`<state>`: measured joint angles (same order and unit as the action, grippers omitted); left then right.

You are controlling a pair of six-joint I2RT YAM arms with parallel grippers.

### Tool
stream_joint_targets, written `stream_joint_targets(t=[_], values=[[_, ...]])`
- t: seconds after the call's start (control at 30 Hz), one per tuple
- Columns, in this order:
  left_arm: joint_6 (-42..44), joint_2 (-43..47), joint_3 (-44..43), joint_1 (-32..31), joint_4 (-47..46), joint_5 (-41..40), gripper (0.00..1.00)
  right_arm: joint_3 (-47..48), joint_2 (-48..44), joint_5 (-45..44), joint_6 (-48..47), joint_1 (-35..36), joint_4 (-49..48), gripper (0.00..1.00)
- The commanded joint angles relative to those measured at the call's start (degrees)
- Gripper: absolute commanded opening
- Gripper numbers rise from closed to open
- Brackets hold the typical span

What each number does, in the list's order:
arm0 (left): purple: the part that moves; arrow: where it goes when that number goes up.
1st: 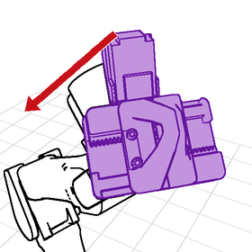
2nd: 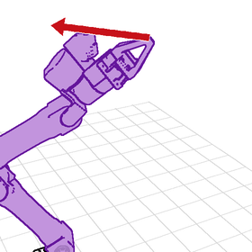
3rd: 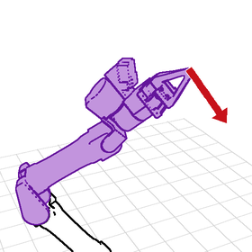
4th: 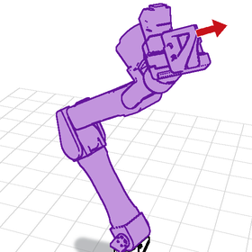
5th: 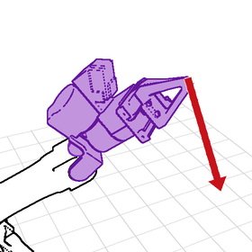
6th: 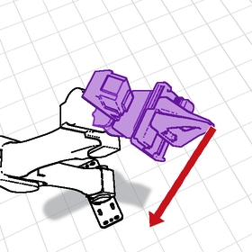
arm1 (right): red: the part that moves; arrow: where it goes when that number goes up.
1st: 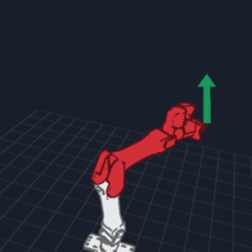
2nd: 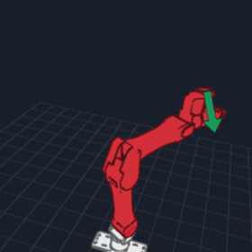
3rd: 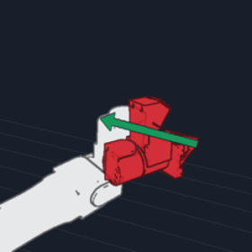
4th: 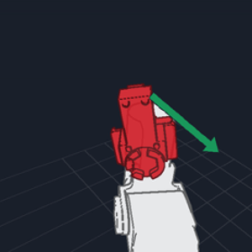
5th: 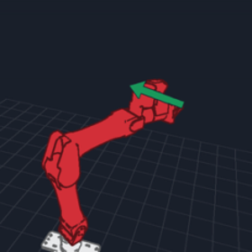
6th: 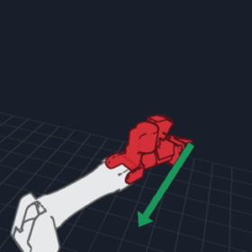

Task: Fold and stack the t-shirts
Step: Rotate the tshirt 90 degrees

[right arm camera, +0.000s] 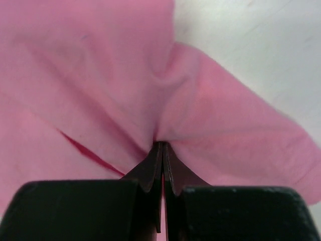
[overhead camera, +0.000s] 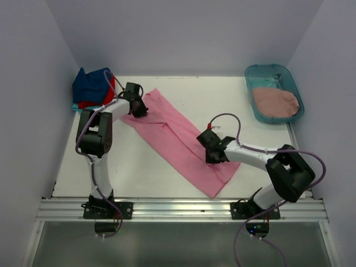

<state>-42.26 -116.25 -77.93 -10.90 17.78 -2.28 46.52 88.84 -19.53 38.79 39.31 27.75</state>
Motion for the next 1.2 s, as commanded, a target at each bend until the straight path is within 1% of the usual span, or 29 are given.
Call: stream_joint_targets(t=[0.0, 0.07, 0.1, 0.17, 0.2, 0.33, 0.4, 0.47, 0.63, 0.7, 0.77, 0.8, 0.87, 0.9, 0.93, 0.97, 1.0, 1.03, 1.07, 1.1, 1.13, 1.17], values=[[6.13, -8.19, -8.08, 0.44, 1.12, 7.45, 0.00, -6.35, 0.91, 10.12, 8.13, 8.12, 9.78, 0.00], [7.19, -12.85, -10.48, 0.44, -0.63, 13.58, 0.00, -7.41, -0.32, 12.13, 10.16, 11.56, 9.43, 0.00], [7.28, -14.34, -13.01, 0.44, -0.99, 14.84, 0.00, -7.50, -0.51, 12.58, 12.43, 14.89, 9.43, 0.00], [7.98, -18.21, -16.70, 0.17, -1.52, 17.74, 0.00, -7.15, -0.60, 13.02, 14.64, 18.33, 9.87, 0.00], [8.07, -19.44, -17.95, 0.17, -1.52, 18.54, 0.00, -6.97, -0.51, 13.72, 16.65, 21.57, 10.04, 0.00], [8.95, -25.50, -22.96, -0.26, -3.37, 25.21, 0.00, -5.22, 0.37, 15.92, 21.32, 28.79, 8.64, 0.00], [9.56, -27.18, -26.38, -0.53, -3.36, 26.45, 0.00, -3.90, 1.51, 15.66, 23.69, 32.56, 9.16, 0.00], [9.92, -29.91, -30.24, -0.88, -2.76, 28.29, 0.00, -1.18, 2.56, 14.79, 24.58, 34.60, 10.13, 0.00], [9.65, -33.95, -35.62, -1.23, -3.81, 32.51, 0.00, 5.40, 5.73, 12.68, 25.90, 39.17, 13.47, 0.00], [9.65, -33.79, -36.85, -1.23, -4.51, 33.83, 0.00, 7.52, 6.08, 10.57, 26.34, 40.40, 16.61, 0.00], [10.27, -31.25, -36.16, -1.23, -5.91, 34.54, 0.00, 10.60, 5.56, 6.97, 26.25, 40.84, 20.04, 0.00], [10.62, -29.84, -35.72, -1.23, -6.26, 34.54, 0.00, 11.48, 5.03, 6.00, 26.17, 40.85, 20.76, 0.00], [11.41, -24.22, -34.14, -1.15, -7.32, 33.49, 0.00, 13.85, 2.85, 2.94, 25.12, 40.85, 21.99, 0.00], [11.93, -21.94, -33.61, -1.06, -7.41, 32.62, 0.12, 14.73, 2.05, 1.70, 24.85, 40.85, 23.39, 0.00], [12.81, -16.87, -32.99, -1.06, -7.32, 30.43, 0.24, 16.56, 1.08, 0.73, 24.50, 40.85, 24.10, 0.05], [13.08, -14.12, -31.33, -1.06, -7.32, 29.19, 0.33, 17.37, -0.75, -1.11, 23.63, 40.85, 25.41, 0.17], [13.34, -8.27, -30.27, -1.06, -7.41, 27.87, 0.46, 18.16, -1.90, -1.82, 23.18, 40.85, 25.77, 0.23], [13.52, -5.16, -27.39, -1.14, -7.76, 24.73, 0.53, 19.30, -3.13, -2.35, 22.83, 40.85, 26.21, 0.29], [13.17, -2.09, -25.36, -1.06, -8.11, 23.30, 0.59, 19.66, -5.49, -3.75, 22.13, 40.85, 26.65, 0.40], [12.82, 0.99, -22.99, -1.06, -9.07, 22.51, 0.70, 20.09, -6.65, -4.63, 21.43, 40.85, 26.74, 0.46], [12.21, 6.76, -18.53, -1.14, -10.04, 21.28, 0.73, 20.97, -7.70, -6.29, 20.64, 40.76, 27.01, 0.52], [11.85, 9.43, -16.22, -1.15, -10.05, 20.31, 0.75, 21.67, -8.93, -8.22, 19.50, 40.76, 27.36, 0.59]])
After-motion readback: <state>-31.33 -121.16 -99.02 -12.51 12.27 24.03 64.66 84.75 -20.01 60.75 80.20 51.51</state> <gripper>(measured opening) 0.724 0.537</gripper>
